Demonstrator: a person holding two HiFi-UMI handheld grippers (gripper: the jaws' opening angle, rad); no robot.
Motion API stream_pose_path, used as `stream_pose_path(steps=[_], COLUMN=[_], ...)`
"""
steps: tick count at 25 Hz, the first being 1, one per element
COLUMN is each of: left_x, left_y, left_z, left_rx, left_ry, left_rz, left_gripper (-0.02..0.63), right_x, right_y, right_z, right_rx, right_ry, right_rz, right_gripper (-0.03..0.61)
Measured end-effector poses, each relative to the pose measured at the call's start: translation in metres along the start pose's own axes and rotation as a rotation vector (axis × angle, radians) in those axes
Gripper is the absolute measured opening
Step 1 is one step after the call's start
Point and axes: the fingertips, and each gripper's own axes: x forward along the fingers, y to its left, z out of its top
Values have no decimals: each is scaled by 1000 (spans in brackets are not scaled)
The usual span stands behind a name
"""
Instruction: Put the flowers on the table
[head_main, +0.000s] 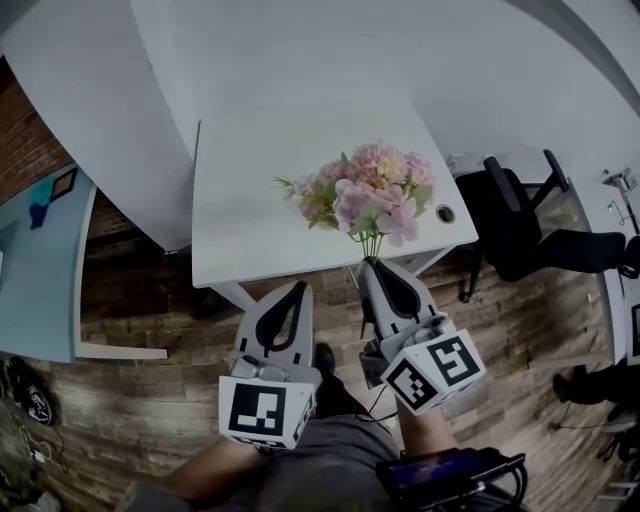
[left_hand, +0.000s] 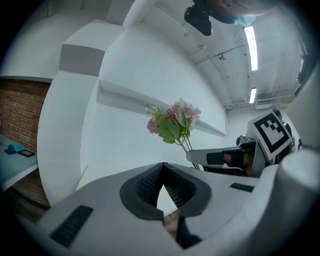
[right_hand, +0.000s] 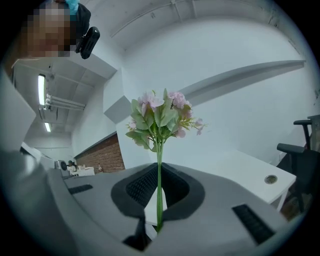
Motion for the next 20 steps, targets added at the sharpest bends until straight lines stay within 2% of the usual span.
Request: stream_pose_path(steps=[9, 12, 16, 20], left_x=[30, 71, 132, 146], left_y=[-8, 9, 30, 29], left_z=[-1, -1, 13, 23], left_rx=[34, 28, 11, 4], left_ry=[-20, 2, 34, 10], left_rz=[27, 27, 29, 50], left_gripper=[8, 8, 8, 8], right_x=[9, 45, 97, 112], right_y=[-5, -26, -64, -73], right_z=[-6, -3, 23, 35], right_rx=[10, 19, 37, 28], right_ry=[10, 26, 38, 29], right_rz=[96, 108, 112, 153], right_gripper=[18, 18, 18, 18])
